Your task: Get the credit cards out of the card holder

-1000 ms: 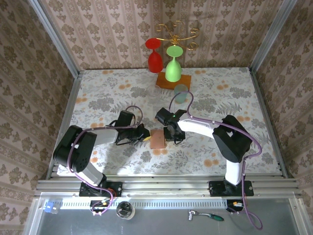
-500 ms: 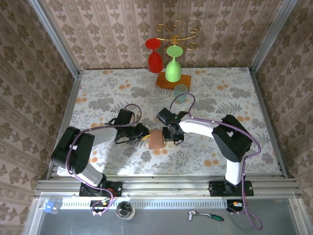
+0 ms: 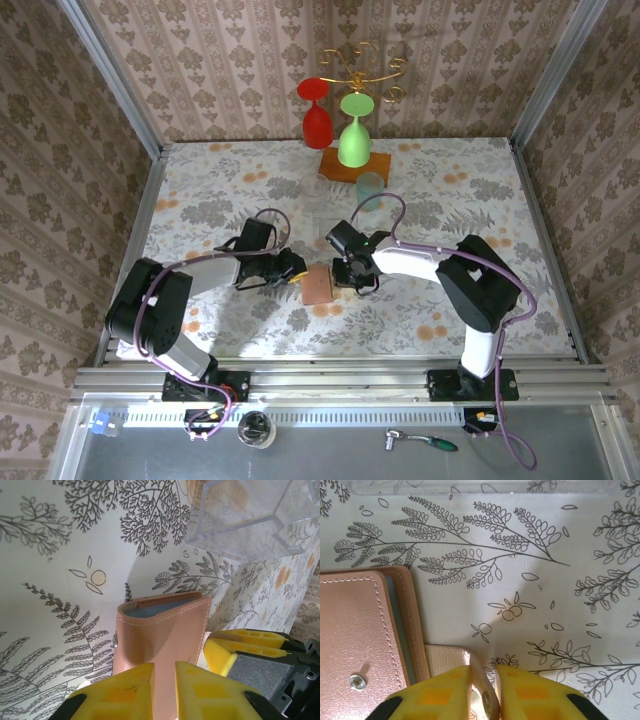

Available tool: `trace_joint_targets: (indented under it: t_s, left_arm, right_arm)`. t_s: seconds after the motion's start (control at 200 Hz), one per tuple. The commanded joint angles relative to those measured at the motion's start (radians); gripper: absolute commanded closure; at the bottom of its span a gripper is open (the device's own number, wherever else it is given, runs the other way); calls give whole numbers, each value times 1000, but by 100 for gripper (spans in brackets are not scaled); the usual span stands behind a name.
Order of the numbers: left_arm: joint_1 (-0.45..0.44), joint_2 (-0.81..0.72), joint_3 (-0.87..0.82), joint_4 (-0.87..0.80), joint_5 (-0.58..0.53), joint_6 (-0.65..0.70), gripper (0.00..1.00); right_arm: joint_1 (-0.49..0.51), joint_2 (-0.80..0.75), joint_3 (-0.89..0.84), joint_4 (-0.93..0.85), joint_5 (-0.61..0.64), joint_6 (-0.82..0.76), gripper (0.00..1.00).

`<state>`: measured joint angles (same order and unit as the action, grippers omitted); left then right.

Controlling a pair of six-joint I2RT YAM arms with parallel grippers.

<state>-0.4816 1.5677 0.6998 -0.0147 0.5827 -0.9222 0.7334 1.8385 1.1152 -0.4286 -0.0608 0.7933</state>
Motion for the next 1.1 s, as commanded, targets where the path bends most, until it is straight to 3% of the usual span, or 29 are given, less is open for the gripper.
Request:
trace_joint_targets:
  t_s: [0.0, 0.29, 0.51, 0.75, 1.095]
  left_arm:
    - [6, -25, 24, -37, -15, 27, 80]
    - [6, -35, 28, -50, -24, 28, 78]
    - [6, -47, 43, -67, -34, 34, 70]
    - [-5, -60, 37, 8, -36, 1, 52]
    - [-29, -70, 46, 15, -64, -15, 50]
  right_arm:
    - [-10, -39, -21, 24, -2, 16, 81]
    - [-41, -123, -36, -47, 60, -40, 88]
    - [-80, -213, -43, -104, 76, -94, 89]
    - [-94, -270, -15, -215, 78, -176, 88]
    - [-79, -298, 50, -295, 33, -232, 89]
